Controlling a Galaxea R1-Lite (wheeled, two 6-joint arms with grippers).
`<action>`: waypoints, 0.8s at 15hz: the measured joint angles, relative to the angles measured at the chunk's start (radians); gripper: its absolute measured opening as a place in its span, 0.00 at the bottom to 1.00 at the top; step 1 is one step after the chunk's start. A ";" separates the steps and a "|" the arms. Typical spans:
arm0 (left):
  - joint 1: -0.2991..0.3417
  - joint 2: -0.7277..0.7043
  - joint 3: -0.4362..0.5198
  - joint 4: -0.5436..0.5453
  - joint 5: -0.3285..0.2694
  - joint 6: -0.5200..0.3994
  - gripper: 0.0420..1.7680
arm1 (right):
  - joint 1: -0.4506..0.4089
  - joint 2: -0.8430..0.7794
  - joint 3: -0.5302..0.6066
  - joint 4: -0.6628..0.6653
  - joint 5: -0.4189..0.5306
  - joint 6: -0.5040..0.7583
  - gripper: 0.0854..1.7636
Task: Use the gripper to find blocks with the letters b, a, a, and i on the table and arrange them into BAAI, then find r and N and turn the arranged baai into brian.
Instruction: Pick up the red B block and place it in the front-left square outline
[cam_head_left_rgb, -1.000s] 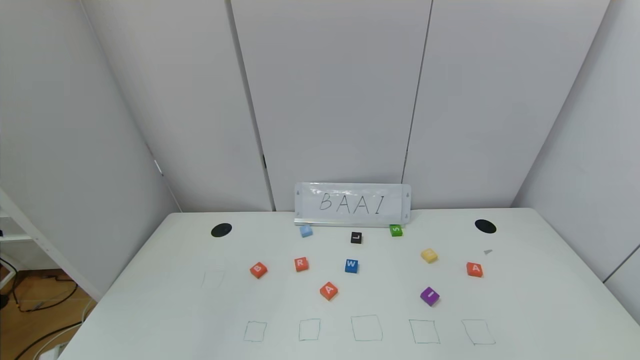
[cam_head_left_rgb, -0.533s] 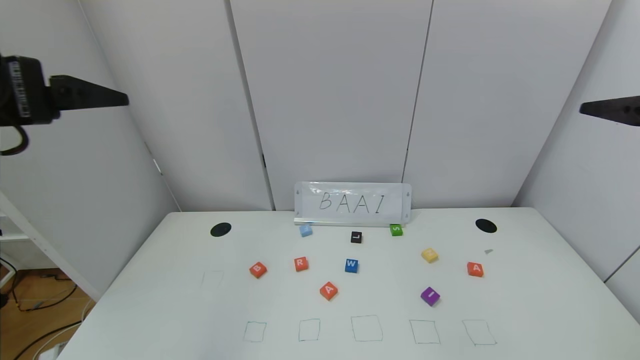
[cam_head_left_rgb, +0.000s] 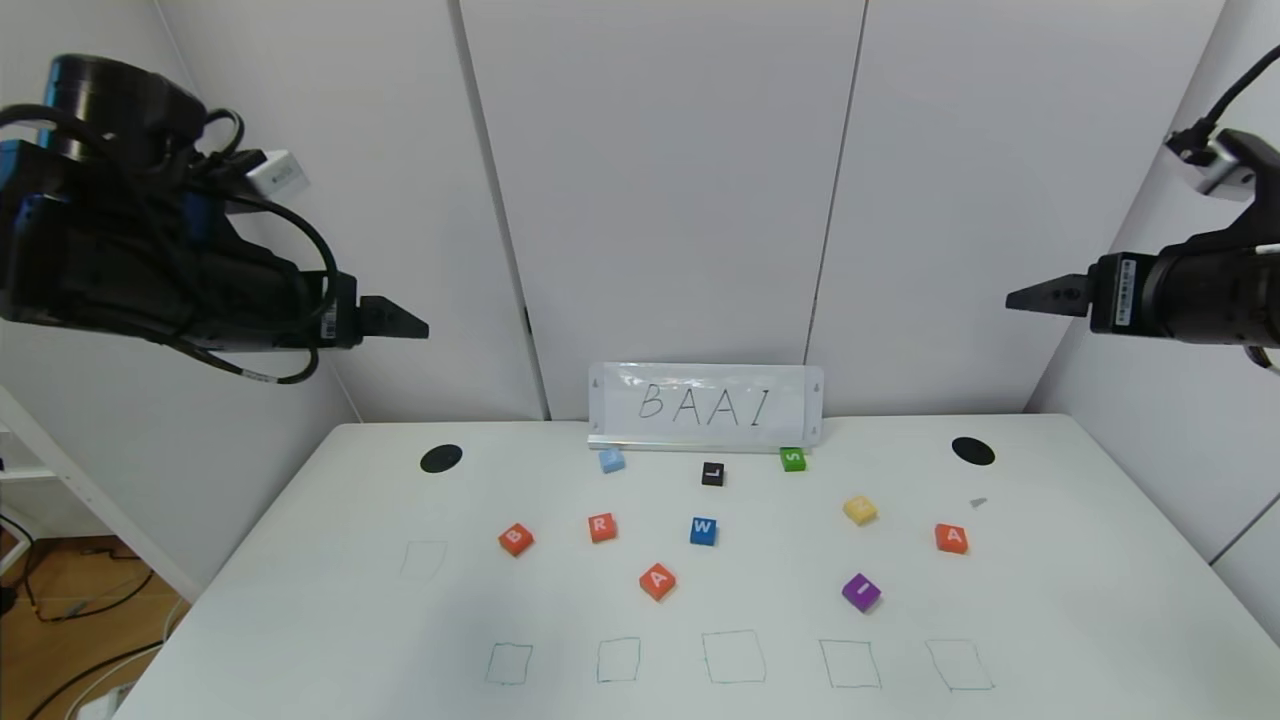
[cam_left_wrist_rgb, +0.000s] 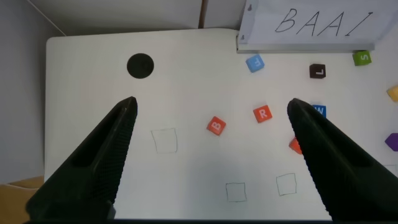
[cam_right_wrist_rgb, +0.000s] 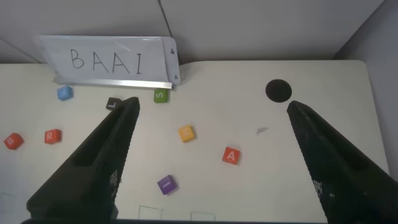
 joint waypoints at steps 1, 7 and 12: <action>-0.003 0.027 -0.001 -0.003 0.001 -0.009 0.97 | 0.000 0.021 0.001 0.000 0.000 0.010 0.97; -0.058 0.154 -0.005 0.001 0.054 -0.080 0.97 | 0.000 0.095 0.011 -0.001 0.007 0.067 0.97; -0.140 0.218 -0.010 0.053 0.251 -0.275 0.97 | 0.000 0.114 0.014 -0.002 0.009 0.070 0.97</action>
